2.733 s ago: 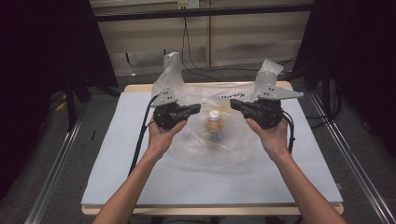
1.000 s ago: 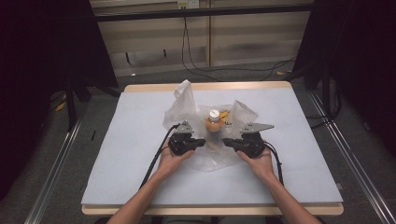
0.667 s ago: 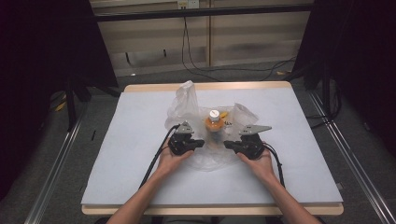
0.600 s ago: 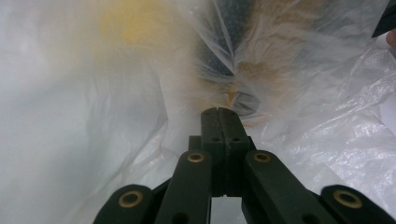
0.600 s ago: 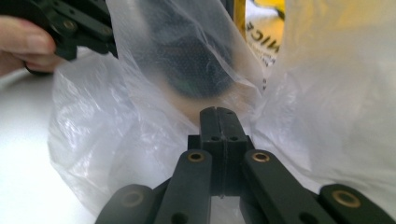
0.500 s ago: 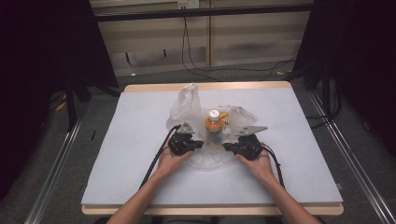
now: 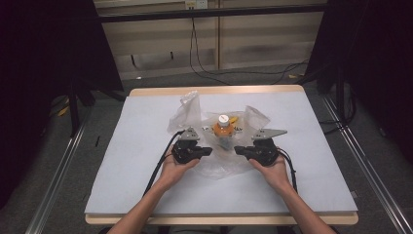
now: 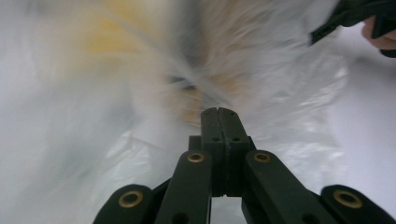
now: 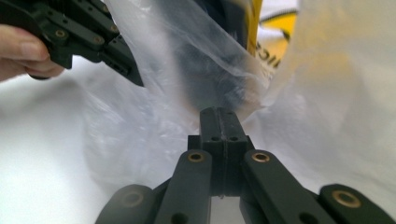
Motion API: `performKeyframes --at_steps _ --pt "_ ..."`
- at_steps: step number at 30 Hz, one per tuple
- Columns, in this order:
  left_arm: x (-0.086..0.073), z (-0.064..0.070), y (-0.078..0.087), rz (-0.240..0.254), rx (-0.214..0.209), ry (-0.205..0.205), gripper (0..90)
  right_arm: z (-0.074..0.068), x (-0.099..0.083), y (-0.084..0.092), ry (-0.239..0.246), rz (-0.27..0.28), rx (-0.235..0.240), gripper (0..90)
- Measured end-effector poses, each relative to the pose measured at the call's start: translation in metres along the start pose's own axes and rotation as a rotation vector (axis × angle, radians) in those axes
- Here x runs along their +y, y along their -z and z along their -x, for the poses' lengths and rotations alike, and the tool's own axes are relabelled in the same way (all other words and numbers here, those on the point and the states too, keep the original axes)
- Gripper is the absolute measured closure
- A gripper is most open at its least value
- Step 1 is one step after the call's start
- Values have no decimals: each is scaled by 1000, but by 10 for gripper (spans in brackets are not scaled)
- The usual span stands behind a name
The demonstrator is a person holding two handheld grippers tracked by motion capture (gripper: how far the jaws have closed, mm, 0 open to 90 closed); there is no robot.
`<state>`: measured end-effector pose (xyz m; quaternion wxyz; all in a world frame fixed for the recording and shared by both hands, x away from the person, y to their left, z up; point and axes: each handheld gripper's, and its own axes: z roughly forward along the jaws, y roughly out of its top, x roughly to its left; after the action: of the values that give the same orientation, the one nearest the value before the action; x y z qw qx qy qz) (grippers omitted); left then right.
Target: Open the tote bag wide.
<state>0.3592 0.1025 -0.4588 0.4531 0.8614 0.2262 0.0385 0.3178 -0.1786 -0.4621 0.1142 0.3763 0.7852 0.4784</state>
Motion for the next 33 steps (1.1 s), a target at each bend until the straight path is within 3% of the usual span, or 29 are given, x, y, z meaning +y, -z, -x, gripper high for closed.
performKeyframes --at_steps 4,5,7,12,15,16,26,28,33 --pt "3 9 13 32 -27 -30 900 -4 6 13 0 40 5 900" --pt "3 12 16 43 -23 -13 900 -5 7 17 5 47 9 900" --pt "5 13 23 60 -27 -42 900 -7 10 26 7 68 13 900" --pt "13 19 34 115 -39 -37 900 -9 18 48 22 115 17 900" --pt "19 22 41 121 -39 -65 900 -12 24 58 42 136 16 900" --pt "21 24 43 140 -44 -58 900 -12 26 62 43 144 17 900" --pt "57 32 58 180 -34 -104 900 -14 59 91 87 184 14 900" --pt "65 33 62 182 -40 -130 900 -13 67 96 103 185 5 900" --pt "81 34 69 229 -34 -141 900 -12 86 104 123 192 -1 900"
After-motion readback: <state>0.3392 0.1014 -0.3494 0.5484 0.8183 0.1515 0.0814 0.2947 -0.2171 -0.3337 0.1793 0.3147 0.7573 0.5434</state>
